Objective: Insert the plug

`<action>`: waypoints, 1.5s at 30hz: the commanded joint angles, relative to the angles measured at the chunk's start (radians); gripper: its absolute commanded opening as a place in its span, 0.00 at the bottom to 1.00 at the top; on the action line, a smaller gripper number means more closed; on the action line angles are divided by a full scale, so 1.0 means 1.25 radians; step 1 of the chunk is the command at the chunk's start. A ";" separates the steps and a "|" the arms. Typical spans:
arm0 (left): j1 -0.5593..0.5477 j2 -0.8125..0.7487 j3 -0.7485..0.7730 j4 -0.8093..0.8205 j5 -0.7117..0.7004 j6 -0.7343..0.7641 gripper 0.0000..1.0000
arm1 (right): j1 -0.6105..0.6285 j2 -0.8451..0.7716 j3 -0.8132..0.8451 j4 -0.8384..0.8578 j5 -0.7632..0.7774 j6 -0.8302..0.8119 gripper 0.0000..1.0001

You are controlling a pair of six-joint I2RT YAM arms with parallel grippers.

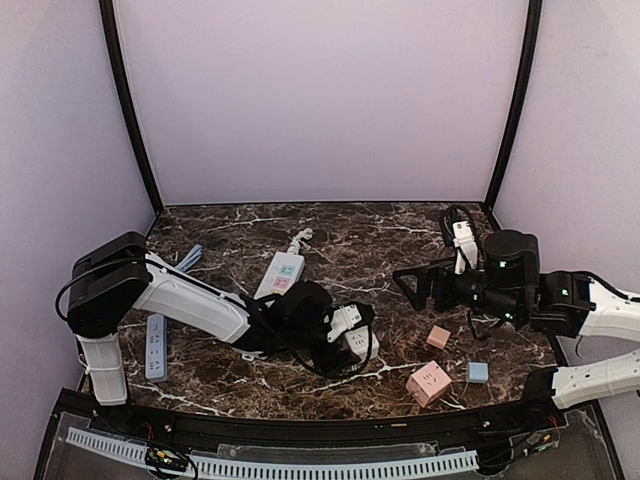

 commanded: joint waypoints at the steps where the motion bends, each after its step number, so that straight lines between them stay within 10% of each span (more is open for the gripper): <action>1: -0.005 0.006 0.018 0.016 0.002 0.023 0.73 | 0.004 0.002 -0.011 0.025 -0.004 -0.010 0.99; 13: -0.003 -0.015 0.004 0.033 0.053 0.043 0.41 | 0.005 0.004 -0.015 0.028 0.000 -0.023 0.99; 45: 0.093 -0.330 -0.232 0.209 0.439 -0.086 0.37 | 0.004 -0.021 -0.103 0.301 -0.449 -0.196 0.98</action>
